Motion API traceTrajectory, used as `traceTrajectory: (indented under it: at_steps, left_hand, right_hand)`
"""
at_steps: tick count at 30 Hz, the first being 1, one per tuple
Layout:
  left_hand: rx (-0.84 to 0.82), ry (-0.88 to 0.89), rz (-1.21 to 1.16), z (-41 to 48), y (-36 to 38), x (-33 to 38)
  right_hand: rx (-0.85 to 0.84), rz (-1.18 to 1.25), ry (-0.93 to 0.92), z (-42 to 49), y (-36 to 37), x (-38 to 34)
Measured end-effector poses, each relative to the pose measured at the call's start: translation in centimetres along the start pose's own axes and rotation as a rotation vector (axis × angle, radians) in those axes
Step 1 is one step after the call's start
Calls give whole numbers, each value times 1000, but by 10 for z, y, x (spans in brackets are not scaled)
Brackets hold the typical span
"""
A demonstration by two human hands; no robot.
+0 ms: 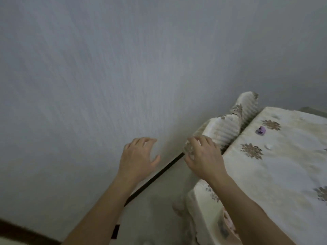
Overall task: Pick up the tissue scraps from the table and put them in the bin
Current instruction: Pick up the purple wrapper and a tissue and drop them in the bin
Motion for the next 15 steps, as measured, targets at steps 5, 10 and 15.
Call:
traceTrajectory:
  at_steps: [5,10,15]
  left_hand:
    - [0,-30,-14,32,7,-40]
    - [4,25,-52,105,26,-72]
    - [-47,111,-71,193,49,-106]
  right_hand:
    - [-15,5,-24,46,22,-21]
    - [-26,-8,4,119,50,-26]
    - [-29,-29,93,200,77,-23]
Point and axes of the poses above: each hand's wrist, its own z-axis towards the middle knuckle, its own y-axis out of the palm, x = y × z, the point moved 7 cm from there along z, towards the middle knuckle, and after that the axes turned 8 degrees about -x, right-handed, at the moved point
